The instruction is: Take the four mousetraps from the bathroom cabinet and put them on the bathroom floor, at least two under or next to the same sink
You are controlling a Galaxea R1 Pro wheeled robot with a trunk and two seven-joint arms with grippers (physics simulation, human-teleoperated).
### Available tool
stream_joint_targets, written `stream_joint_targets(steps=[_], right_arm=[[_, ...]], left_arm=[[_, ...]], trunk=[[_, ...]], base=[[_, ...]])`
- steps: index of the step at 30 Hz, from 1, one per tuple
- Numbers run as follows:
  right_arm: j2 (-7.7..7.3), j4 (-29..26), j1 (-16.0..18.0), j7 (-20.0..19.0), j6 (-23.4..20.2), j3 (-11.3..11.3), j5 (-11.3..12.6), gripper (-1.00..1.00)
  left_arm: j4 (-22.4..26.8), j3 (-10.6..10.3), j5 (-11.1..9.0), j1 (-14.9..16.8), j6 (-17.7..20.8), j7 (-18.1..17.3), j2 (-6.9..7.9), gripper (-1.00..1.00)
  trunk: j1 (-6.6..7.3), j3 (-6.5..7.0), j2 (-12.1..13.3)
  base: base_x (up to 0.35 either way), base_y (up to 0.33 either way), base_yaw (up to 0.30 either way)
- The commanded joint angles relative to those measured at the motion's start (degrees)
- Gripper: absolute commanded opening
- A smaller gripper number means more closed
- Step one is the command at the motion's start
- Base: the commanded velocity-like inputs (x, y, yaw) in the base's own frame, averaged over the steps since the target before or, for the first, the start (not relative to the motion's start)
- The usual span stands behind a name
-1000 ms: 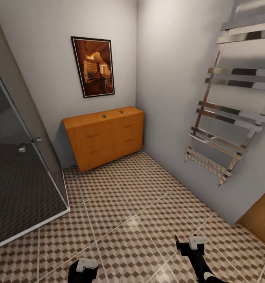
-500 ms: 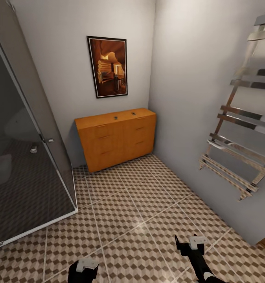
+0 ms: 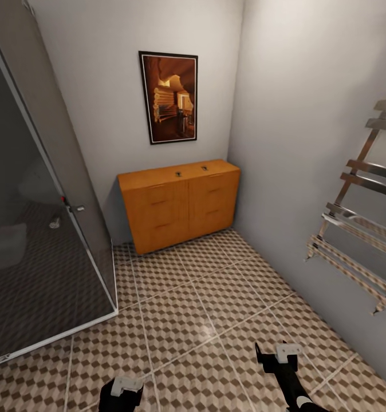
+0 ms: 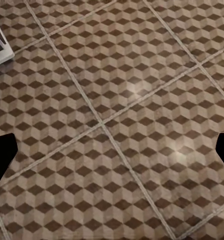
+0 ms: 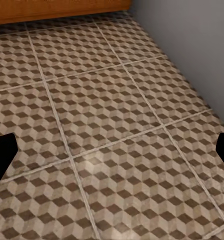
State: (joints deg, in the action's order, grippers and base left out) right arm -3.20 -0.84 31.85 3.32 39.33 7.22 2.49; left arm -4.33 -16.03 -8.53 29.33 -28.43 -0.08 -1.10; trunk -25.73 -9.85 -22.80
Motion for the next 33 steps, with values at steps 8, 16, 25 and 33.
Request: stream_joint_targets(steps=[8,16,25,33], right_arm=[[-0.06,0.05,-0.01,0.21,0.14,0.51,0.24,1.0],[-0.1,0.05,-0.06,0.27,0.14,0.51,0.24,1.0],[0.04,0.05,-0.09,0.28,0.14,0.51,0.24,1.0],[0.33,0.05,-0.09,0.37,0.14,0.51,0.24,1.0]], left_arm=[[-0.26,-0.5,-0.52,0.11,-0.39,-0.01,-0.05,1.0],[-0.25,-0.5,-0.52,0.11,-0.39,-0.01,-0.05,1.0],[-0.27,-0.51,-0.52,0.11,-0.39,-0.01,-0.05,1.0],[-0.27,-0.49,-0.52,0.11,-0.39,-0.01,-0.05,1.0]], trunk=[[-0.06,-0.11,-0.11],[-0.06,-0.11,-0.11],[-0.06,-0.11,-0.11],[-0.06,-0.11,-0.11]], base=[[0.207,0.0,0.002],[0.205,0.0,0.0],[0.205,0.0,0.0],[0.199,0.0,0.0]])
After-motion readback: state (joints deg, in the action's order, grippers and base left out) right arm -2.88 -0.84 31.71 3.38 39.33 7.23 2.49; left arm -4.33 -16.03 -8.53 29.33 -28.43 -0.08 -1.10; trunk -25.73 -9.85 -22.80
